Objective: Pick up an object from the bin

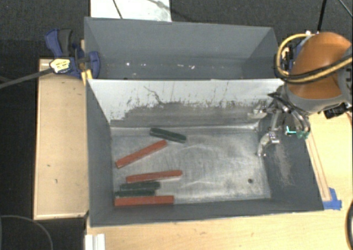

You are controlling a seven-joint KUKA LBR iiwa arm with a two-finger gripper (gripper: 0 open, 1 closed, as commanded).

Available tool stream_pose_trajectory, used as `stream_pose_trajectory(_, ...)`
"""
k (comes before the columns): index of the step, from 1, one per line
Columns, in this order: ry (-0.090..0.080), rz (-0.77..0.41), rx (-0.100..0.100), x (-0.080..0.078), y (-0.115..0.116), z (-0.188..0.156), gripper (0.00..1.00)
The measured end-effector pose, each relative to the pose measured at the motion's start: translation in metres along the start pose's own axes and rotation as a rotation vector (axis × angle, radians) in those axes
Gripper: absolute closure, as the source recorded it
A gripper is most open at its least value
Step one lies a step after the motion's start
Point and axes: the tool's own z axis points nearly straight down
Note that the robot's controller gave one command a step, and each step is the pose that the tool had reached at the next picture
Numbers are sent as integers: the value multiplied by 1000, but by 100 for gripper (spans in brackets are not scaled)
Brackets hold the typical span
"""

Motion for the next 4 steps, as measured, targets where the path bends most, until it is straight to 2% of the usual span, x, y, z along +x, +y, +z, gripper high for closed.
stream_pose_trajectory(1,-8,-3,1,-2,0,-4,0)
stream_pose_trajectory(2,-11,60,1,30,50,55,0)
stream_pose_trajectory(3,4,126,0,19,110,29,0)
stream_pose_trajectory(4,-15,68,-1,38,128,33,0)
